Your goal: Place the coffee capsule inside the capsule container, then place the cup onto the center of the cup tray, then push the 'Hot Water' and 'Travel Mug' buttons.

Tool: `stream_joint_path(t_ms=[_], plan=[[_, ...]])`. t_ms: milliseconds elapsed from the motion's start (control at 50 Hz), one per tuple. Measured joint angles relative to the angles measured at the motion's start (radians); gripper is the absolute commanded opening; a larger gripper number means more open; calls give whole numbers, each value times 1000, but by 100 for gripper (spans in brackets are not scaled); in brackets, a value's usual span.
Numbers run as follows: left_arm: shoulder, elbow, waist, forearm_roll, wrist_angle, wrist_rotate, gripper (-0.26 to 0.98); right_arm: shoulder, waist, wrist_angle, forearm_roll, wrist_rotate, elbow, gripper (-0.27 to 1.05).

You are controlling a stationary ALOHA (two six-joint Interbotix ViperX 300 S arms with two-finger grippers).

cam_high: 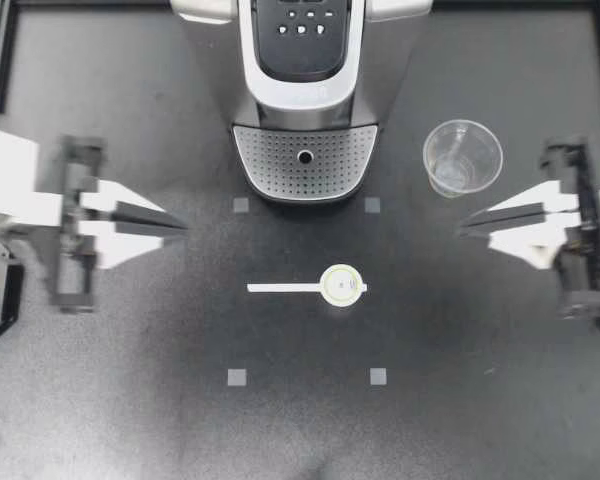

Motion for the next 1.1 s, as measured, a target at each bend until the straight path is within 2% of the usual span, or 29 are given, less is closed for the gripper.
stream_joint_path(t_ms=[400, 560, 700, 840, 1040, 1100], plan=[[405, -275, -2, 0, 256, 15, 11, 264, 0, 17, 2, 8, -44, 6], [500, -344, 0, 0, 293, 35, 12, 351, 0, 15, 2, 3, -64, 6], [554, -377, -2, 0, 298, 58, 20, 420, 2, 17, 0, -2, -81, 6], [577, -394, 0, 2, 298, 61, 35, 472, 0, 17, -2, -2, -100, 6], [612, -405, -2, 2, 296, 63, 75, 538, 2, 17, 0, -3, -124, 6], [629, -411, -5, 2, 293, 61, 83, 555, 0, 17, -2, -3, -129, 6]])
